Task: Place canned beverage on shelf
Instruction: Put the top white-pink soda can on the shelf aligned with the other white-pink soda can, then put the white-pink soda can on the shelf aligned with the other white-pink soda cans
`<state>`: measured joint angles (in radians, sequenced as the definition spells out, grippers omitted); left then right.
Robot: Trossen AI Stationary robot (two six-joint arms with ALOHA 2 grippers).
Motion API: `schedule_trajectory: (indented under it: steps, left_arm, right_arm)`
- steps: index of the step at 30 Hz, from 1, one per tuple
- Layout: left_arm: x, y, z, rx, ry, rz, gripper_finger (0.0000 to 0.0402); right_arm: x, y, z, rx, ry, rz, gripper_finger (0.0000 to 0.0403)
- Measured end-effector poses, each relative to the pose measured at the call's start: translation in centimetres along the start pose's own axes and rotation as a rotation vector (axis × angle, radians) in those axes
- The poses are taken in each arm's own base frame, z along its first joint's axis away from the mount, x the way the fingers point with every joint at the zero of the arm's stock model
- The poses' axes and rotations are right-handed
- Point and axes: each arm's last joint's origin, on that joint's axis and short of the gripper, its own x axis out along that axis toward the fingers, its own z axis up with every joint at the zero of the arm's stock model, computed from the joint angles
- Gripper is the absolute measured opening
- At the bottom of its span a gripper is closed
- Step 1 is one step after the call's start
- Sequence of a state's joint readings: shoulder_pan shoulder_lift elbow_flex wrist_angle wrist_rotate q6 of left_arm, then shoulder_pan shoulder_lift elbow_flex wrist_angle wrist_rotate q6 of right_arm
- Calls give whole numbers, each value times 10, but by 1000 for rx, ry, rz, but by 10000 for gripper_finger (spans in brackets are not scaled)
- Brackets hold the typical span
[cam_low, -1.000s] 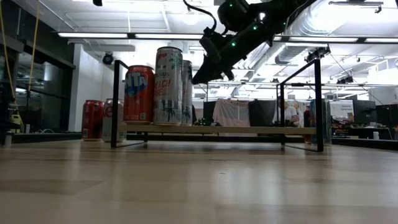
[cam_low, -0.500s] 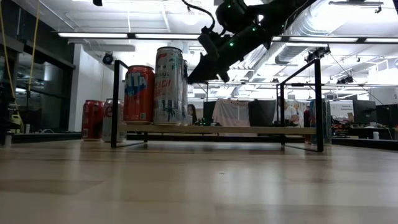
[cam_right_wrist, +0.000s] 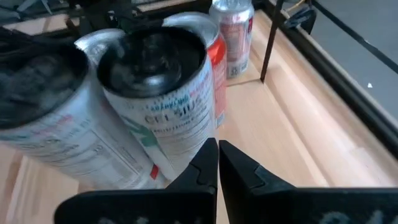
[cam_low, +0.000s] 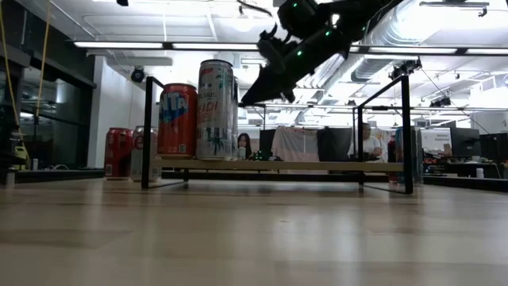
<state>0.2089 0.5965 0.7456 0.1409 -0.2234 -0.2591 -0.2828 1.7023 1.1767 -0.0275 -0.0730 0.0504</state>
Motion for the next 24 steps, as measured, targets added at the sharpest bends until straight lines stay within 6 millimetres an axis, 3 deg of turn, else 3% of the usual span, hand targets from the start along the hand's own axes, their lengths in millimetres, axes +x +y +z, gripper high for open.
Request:
schedule_trajectory:
  steps: [3,8,14,19,24]
  left_arm:
    - [-5,1,1,4,13,3,337]
    - [-12,3,-1,15,60,24,337]
    - [-13,1,-3,12,99,-77,337]
    - [-14,-2,-3,-10,117,-164,337]
    - [-14,-2,-3,1,118,-163,337]
  right_arm:
    - [-26,-7,9,-8,12,-19,0]
    - [-90,-10,23,-24,25,-32,0]
    - [-160,12,40,-2,-137,70,0]
    - [-193,37,48,-18,-270,114,0]
    - [-204,52,49,14,-316,86,0]
